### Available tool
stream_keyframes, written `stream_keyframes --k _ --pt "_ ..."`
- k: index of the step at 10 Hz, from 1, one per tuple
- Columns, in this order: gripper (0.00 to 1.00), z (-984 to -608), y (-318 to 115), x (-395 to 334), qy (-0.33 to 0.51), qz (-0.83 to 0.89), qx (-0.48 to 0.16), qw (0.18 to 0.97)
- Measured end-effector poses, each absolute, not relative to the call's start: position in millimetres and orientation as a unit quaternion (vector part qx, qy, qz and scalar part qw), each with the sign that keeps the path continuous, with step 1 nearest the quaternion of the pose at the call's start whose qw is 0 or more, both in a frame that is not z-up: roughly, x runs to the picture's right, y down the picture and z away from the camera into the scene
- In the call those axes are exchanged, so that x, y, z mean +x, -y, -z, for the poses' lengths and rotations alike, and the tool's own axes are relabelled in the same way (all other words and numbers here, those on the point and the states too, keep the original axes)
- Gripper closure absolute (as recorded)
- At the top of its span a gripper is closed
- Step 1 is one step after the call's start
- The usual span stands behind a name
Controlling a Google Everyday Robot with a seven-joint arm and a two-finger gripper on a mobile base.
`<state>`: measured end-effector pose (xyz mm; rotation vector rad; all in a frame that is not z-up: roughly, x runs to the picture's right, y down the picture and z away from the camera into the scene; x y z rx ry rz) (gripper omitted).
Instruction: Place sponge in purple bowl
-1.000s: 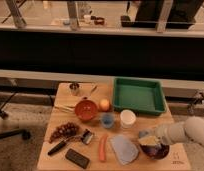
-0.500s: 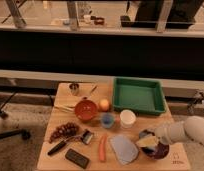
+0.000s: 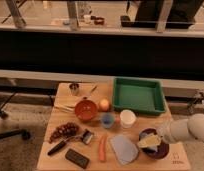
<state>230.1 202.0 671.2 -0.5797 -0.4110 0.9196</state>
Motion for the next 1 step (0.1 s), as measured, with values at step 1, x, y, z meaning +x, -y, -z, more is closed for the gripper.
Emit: stream_keyframes --k 1 --pt "0.20 -661.9 -194.9 230.7 0.198 -0.432 -0.269 0.838"
